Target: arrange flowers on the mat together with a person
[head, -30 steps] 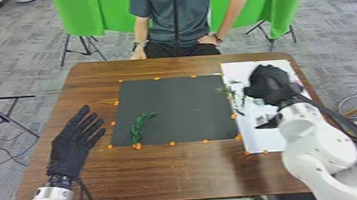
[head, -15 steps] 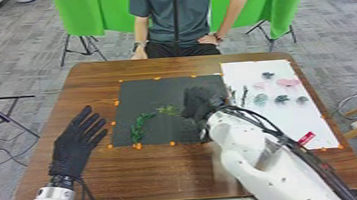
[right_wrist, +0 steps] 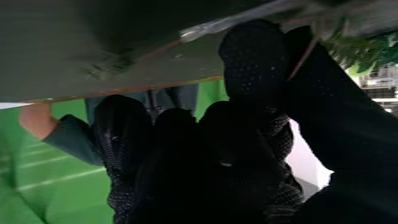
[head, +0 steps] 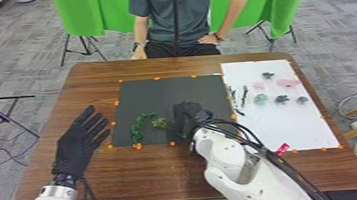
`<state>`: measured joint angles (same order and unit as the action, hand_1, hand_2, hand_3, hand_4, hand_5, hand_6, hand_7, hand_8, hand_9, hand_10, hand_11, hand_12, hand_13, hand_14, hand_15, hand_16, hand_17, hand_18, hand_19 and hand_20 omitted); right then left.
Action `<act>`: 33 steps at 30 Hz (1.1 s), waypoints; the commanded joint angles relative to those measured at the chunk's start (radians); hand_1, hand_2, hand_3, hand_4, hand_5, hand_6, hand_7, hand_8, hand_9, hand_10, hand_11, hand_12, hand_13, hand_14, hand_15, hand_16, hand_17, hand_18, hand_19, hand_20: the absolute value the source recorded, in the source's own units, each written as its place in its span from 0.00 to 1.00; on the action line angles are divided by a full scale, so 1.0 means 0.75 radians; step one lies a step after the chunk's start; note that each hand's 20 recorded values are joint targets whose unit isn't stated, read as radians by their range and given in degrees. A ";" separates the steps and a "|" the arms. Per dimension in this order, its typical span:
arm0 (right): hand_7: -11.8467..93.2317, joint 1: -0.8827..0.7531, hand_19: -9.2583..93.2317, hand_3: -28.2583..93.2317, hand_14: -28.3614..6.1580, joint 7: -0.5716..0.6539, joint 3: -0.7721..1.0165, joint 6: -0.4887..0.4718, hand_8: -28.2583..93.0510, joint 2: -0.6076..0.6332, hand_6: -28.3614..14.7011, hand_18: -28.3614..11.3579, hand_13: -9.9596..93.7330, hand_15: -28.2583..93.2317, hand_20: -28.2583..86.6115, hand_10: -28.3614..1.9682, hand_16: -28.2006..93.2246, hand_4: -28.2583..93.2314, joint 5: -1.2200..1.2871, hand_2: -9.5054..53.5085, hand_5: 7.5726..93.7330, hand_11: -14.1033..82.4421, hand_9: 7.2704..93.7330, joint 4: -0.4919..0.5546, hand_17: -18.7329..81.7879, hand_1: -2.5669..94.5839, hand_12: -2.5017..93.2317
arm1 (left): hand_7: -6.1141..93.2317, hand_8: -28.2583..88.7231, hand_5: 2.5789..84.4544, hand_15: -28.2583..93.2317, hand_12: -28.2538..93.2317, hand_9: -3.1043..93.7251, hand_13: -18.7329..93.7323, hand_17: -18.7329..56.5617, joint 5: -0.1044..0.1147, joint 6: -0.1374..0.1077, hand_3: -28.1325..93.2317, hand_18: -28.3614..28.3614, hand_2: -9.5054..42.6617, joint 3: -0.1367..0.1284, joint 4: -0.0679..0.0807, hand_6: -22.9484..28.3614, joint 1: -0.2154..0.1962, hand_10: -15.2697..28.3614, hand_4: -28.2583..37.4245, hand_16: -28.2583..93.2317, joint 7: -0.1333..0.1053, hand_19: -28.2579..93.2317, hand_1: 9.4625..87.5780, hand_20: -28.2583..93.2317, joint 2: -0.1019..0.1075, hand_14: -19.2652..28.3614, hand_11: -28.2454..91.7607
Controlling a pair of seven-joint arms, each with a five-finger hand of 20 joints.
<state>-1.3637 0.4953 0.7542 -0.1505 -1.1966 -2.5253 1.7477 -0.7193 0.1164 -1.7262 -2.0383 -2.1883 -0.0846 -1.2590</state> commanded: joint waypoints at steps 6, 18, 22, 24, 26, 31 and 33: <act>0.55 -0.015 1.00 0.93 0.67 0.045 0.004 0.067 0.32 -0.128 0.69 0.12 1.00 0.94 0.73 0.72 0.43 0.11 -0.026 0.00 0.96 0.90 1.00 -0.062 0.72 0.42 0.36 | 0.32 0.12 0.32 0.43 0.36 0.31 0.38 0.13 0.000 0.010 0.81 0.85 0.12 0.030 0.028 0.45 0.036 0.56 0.03 0.24 0.046 0.59 0.23 0.31 0.017 0.62 0.41; 0.58 -0.032 1.00 0.93 0.67 0.095 0.027 0.022 0.18 -0.168 0.72 0.12 1.00 0.95 0.73 0.73 0.41 0.10 0.020 0.04 1.00 0.91 1.00 -0.049 0.75 0.40 0.31 | 0.32 0.12 0.32 0.44 0.36 0.31 0.38 0.12 -0.001 0.014 0.81 0.86 0.12 0.037 0.035 0.45 0.054 0.56 0.03 0.24 0.064 0.59 0.23 0.30 0.021 0.63 0.41; 0.56 -0.036 1.00 0.92 0.67 0.109 0.030 0.009 0.17 -0.171 0.73 0.12 1.00 0.94 0.73 0.73 0.41 0.08 0.062 0.04 1.00 0.90 1.00 -0.036 0.74 0.37 0.30 | 0.32 0.12 0.32 0.44 0.35 0.31 0.38 0.12 -0.002 0.016 0.81 0.86 0.12 0.039 0.039 0.45 0.060 0.56 0.02 0.24 0.063 0.59 0.23 0.30 0.021 0.63 0.41; 0.55 -0.041 1.00 0.91 0.67 0.113 0.033 0.005 0.17 -0.170 0.73 0.12 1.00 0.94 0.73 0.73 0.41 0.07 0.074 0.05 1.00 0.89 1.00 -0.028 0.74 0.36 0.30 | 0.32 0.12 0.32 0.44 0.35 0.31 0.38 0.12 -0.004 0.022 0.81 0.86 0.12 0.037 0.039 0.45 0.056 0.56 0.03 0.24 0.060 0.59 0.23 0.30 0.020 0.62 0.42; 0.54 -0.040 1.00 0.91 0.68 0.116 0.037 0.005 0.17 -0.172 0.72 0.12 1.00 0.94 0.73 0.74 0.41 0.06 0.077 0.06 1.00 0.89 1.00 -0.028 0.74 0.33 0.30 | 0.33 0.12 0.32 0.44 0.35 0.31 0.38 0.12 -0.003 0.021 0.81 0.86 0.12 0.037 0.037 0.45 0.052 0.56 0.02 0.23 0.055 0.59 0.23 0.30 0.021 0.62 0.42; 0.53 -0.027 1.00 0.90 0.69 0.121 0.039 0.016 0.17 -0.167 0.72 0.12 1.00 0.93 0.73 0.74 0.41 0.06 0.047 0.07 1.00 0.88 1.00 -0.023 0.74 0.31 0.29 | 0.33 0.12 0.32 0.44 0.35 0.31 0.38 0.12 -0.004 0.014 0.81 0.86 0.12 0.036 0.034 0.45 0.050 0.56 0.02 0.23 0.056 0.59 0.23 0.30 0.022 0.62 0.42; 0.53 -0.024 1.00 0.90 0.69 0.119 0.044 0.021 0.17 -0.168 0.72 0.12 1.00 0.93 0.73 0.74 0.41 0.05 0.042 0.05 1.00 0.88 1.00 -0.024 0.74 0.30 0.30 | 0.33 0.12 0.32 0.44 0.35 0.30 0.38 0.12 -0.002 0.011 0.81 0.86 0.11 0.037 0.034 0.46 0.048 0.57 0.02 0.24 0.055 0.59 0.23 0.30 0.021 0.63 0.41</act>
<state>-1.3893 0.5753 0.7776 -0.1420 -1.3146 -2.4677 1.7214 -0.7193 0.1220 -1.7026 -2.0180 -2.1404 -0.0476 -1.2435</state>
